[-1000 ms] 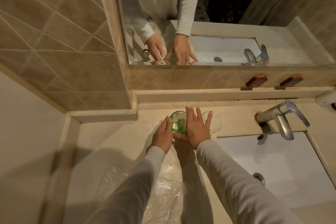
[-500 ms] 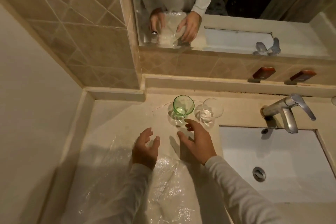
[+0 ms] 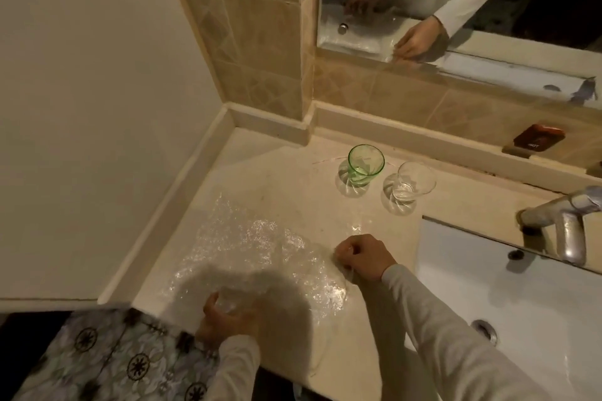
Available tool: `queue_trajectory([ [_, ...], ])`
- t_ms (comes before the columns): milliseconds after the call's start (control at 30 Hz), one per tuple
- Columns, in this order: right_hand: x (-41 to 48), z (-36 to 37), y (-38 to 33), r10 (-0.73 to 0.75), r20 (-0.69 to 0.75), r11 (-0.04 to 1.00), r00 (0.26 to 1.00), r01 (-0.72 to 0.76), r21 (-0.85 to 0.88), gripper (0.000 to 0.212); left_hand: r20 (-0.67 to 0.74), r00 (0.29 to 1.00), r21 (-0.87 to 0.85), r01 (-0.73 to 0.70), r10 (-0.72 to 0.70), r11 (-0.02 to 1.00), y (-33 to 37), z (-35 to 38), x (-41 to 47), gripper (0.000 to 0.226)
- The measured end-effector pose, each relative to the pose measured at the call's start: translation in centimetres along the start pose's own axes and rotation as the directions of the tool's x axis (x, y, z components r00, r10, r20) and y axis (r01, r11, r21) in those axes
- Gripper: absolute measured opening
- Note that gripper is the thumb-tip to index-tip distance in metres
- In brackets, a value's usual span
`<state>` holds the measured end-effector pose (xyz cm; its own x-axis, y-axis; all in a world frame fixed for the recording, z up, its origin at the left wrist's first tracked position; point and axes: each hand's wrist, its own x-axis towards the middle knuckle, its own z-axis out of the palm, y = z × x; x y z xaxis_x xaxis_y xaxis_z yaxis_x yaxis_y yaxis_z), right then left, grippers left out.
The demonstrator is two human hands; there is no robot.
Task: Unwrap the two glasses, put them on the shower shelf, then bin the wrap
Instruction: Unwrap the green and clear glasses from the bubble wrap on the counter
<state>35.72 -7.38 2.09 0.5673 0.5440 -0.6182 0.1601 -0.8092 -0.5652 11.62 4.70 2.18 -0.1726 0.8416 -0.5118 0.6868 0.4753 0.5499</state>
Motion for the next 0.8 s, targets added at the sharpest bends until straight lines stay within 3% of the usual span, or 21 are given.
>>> queue_trajectory([
  [67, -0.7, -0.1, -0.3, -0.042, 0.033, 0.998, 0.999, 0.044, -0.048, 0.032, -0.012, 1.0, 0.059, -0.024, 0.024, 0.998, 0.0, -0.2, -0.4, 0.08],
  [100, -0.9, -0.3, -0.7, -0.067, 0.048, 0.995, 0.997, 0.071, -0.077, 0.032, -0.032, 0.987, 0.112, -0.154, 0.159, 0.982, -0.1, -0.5, -0.5, 0.074],
  [133, -0.9, -0.7, -1.3, -0.095, 0.048, 0.989, 0.994, 0.1, -0.109, 0.03, -0.027, 0.931, 0.173, -0.355, 0.364, 0.919, 0.0, -0.7, -0.4, 0.071],
  [200, -0.7, -1.5, -2.8, -0.18, 0.022, 0.966, 0.983, 0.181, -0.185, 0.026, 0.115, 0.686, 0.332, -0.708, 0.719, 0.623, 1.0, -0.8, 0.4, 0.071],
  [233, -0.5, -2.0, -3.8, -0.232, 0.007, 0.947, 0.973, 0.228, -0.227, 0.026, 0.224, 0.585, 0.374, -0.79, 0.78, 0.485, 2.4, -0.9, 0.9, 0.075],
  [367, 0.3, -3.5, -8.7, -0.45, -0.001, 0.832, 0.893, 0.418, -0.364, 0.029, 0.563, 0.405, 0.491, -0.865, 0.721, 0.103, 9.7, -0.2, 4.4, 0.097],
  [400, 0.5, -3.8, -9.8, -0.495, -0.014, 0.809, 0.869, 0.454, -0.375, 0.029, 0.611, 0.386, 0.479, -0.875, 0.691, 0.066, 11.6, 0.3, 5.1, 0.099],
  [433, 0.6, -4.1, -10.8, -0.533, -0.045, 0.796, 0.845, 0.483, -0.365, 0.029, 0.656, 0.392, 0.455, -0.887, 0.645, 0.076, 13.5, 0.6, 5.7, 0.096],
  [467, 0.7, -4.3, -11.6, -0.565, -0.1, 0.794, 0.819, 0.506, -0.338, 0.029, 0.685, 0.413, 0.405, -0.901, 0.6, 0.158, 15.2, 0.9, 6.2, 0.084],
  [567, 1.1, -3.8, -12.7, -0.56, -0.351, 0.829, 0.75, 0.509, -0.232, 0.038, 0.607, 0.512, 0.154, -0.826, 0.607, 0.542, 18.3, 1.1, 7.4, 0.013],
  [633, 1.1, -2.9, -12.2, -0.414, -0.477, 0.898, 0.775, 0.433, -0.074, 0.063, 0.472, 0.593, 0.04, -0.754, 0.652, 0.656, 19.1, 1.3, 8.9, 0.014],
  [700, 0.8, -1.2, -11.0, -0.241, -0.542, 0.939, 0.805, 0.334, 0.078, 0.08, 0.348, 0.667, 0.035, -0.712, 0.659, 0.702, 19.5, 1.2, 11.0, 0.013],
  [800, 1.0, 2.8, -9.3, -0.2, -0.601, 0.976, 0.774, 0.209, -0.056, 0.083, 0.299, 0.708, 0.179, -0.7, 0.64, 0.691, 19.6, 1.7, 14.4, 0.033],
])
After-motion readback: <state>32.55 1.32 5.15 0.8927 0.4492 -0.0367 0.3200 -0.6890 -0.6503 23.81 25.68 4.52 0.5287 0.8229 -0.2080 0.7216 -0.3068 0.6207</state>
